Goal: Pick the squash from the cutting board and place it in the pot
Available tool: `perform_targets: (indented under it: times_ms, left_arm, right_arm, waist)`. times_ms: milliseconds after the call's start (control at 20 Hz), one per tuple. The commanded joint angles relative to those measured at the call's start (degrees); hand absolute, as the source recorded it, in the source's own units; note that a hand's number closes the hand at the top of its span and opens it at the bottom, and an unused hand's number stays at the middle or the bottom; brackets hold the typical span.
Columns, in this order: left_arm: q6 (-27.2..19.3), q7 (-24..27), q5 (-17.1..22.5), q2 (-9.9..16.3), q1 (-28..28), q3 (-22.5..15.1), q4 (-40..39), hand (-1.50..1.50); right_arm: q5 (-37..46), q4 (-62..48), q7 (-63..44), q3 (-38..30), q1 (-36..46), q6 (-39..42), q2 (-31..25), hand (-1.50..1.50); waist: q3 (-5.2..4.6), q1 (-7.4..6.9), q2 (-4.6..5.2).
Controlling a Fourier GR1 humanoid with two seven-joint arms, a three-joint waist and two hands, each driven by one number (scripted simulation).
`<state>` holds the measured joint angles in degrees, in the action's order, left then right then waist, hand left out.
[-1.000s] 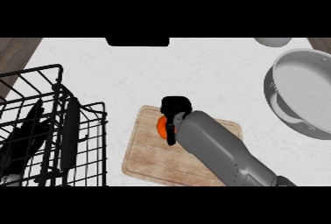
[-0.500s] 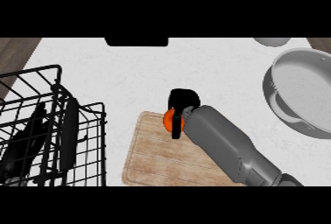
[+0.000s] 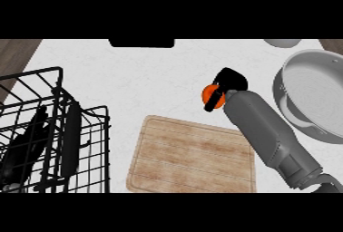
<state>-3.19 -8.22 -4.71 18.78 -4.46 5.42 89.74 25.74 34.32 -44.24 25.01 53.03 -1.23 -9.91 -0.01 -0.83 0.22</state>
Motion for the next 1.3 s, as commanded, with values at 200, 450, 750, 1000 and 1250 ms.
perform_targets:
  times_ms: [200,450,750,1000,1250]
  left_arm:
    - [1.0,0.3,1.0,-0.5,1.2,1.0,-0.7,0.0]
    - [-0.1,1.4,0.7,-1.0,0.5,2.0,-0.8,0.0]
    - [0.5,1.9,0.4,-0.7,0.8,2.6,-2.3,0.0]
    - [-0.4,-0.6,-1.0,-2.6,2.4,0.4,-0.4,0.0]
    - [0.6,-1.1,-0.3,-2.4,1.4,1.5,1.6,0.0]
  right_arm:
    - [11.3,2.1,-9.2,3.9,5.7,-7.5,-3.7,1.5]
    - [21.1,6.3,-18.7,8.0,11.0,-11.5,-7.5,1.5]
    - [23.5,16.8,-22.7,3.6,11.5,-13.4,-11.9,1.5]
    - [25.3,18.3,-20.3,-2.2,8.7,-18.3,-15.8,1.5]
    - [26.7,22.0,-16.3,-6.6,2.9,-19.1,-20.7,1.5]
  waist:
    - [-0.06,0.96,-0.55]
    - [-0.13,2.18,-1.18]
    - [-0.04,2.9,-1.04]
    - [0.03,1.97,-0.41]
    - [0.03,1.36,-0.36]
